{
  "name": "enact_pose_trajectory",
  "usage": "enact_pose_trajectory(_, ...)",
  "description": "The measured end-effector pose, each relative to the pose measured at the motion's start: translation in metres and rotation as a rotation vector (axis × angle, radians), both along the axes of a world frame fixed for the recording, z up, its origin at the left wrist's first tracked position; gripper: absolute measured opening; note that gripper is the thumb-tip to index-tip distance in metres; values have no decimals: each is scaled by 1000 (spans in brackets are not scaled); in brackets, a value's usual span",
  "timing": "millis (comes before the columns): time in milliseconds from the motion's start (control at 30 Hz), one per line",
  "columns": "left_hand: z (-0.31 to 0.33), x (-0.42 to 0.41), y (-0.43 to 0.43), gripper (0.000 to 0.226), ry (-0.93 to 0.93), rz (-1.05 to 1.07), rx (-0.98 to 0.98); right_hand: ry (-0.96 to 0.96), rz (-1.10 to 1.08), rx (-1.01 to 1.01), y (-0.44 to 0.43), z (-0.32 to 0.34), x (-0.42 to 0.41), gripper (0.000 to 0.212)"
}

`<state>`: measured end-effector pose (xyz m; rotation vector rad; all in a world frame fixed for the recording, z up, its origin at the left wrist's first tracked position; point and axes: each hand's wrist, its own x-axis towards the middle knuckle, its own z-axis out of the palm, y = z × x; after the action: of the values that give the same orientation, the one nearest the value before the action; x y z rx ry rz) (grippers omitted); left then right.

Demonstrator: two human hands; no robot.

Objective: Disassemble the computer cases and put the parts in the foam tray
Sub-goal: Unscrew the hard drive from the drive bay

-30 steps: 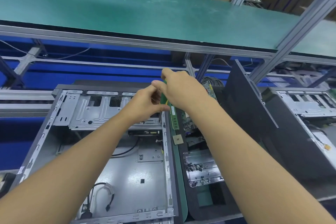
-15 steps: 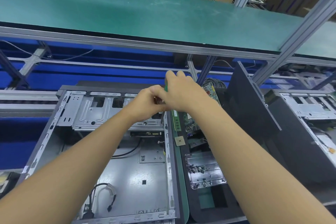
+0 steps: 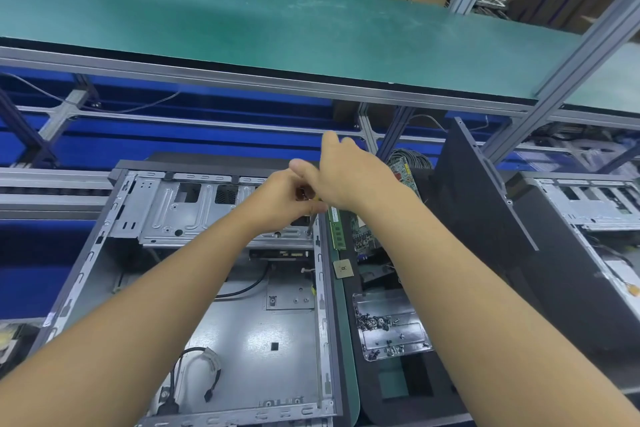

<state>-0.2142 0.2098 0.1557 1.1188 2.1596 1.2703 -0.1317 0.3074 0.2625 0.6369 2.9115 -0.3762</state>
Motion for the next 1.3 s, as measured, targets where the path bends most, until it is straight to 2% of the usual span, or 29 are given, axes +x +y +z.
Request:
enact_pose_trajectory(33, 0, 1, 1, 22, 24, 7, -17, 21, -20, 39, -1, -1, 0, 50)
enact_pose_trajectory(133, 2, 3, 0, 33, -2, -22, -19, 43, 41, 13, -1, -2, -2, 24)
enact_pose_trajectory(200, 3, 3, -7, 39, -180, -73, 58, -1, 116, -71, 0, 2, -3, 26)
enact_pose_trajectory(267, 2, 0, -14, 33, -292, -108, 139, -52, 159, -154, 0, 7, -3, 35)
enact_pose_trajectory(367, 4, -1, -14, 23, -160, -42, 117, -57, 162, -129, -3, 4, -3, 31)
enact_pose_trajectory(433, 4, 0, -7, 20, -56, 53, 35, -14, 95, -9, -5, 1, -3, 45)
enact_pose_trajectory(500, 4, 4, 1, 31, 9, 108, -70, 9, -4, 59, -7, 0, -3, 57)
enact_pose_trajectory(567, 3, 5, 3, 36, 51, 88, -98, 4, -27, 49, -6, -2, -4, 40)
enact_pose_trajectory(667, 2, 1, -7, 30, -81, -53, 7, -33, 38, -12, -3, 2, -6, 18)
enact_pose_trajectory(767, -2, -3, -15, 29, -230, -94, 114, -97, 103, -79, -1, 10, -6, 27)
enact_pose_trajectory(867, -5, -2, -10, 32, -166, -22, 54, -94, 108, -126, -4, 8, -5, 27)
enact_pose_trajectory(967, -6, 2, 0, 41, -36, 41, -81, -56, -1, -22, -6, 3, -6, 54)
enact_pose_trajectory(1000, -5, 3, 2, 41, -13, 42, -118, -33, -26, 4, -6, 1, -6, 58)
enact_pose_trajectory(1067, -5, 2, 1, 33, -8, -22, -103, 6, 5, -2, -5, 0, -6, 44)
enact_pose_trajectory(1133, -4, 0, -7, 28, -101, -99, 21, 11, 79, -40, -2, 3, -6, 28)
enact_pose_trajectory(1167, -3, -2, -12, 30, -173, -118, 91, -11, 113, -60, 0, 6, -6, 27)
enact_pose_trajectory(1233, -3, -5, -18, 35, -310, -125, 176, -63, 178, -108, 1, 12, -5, 38)
enact_pose_trajectory(1300, -4, -6, -18, 35, -354, -106, 163, -92, 210, -166, 0, 12, -5, 42)
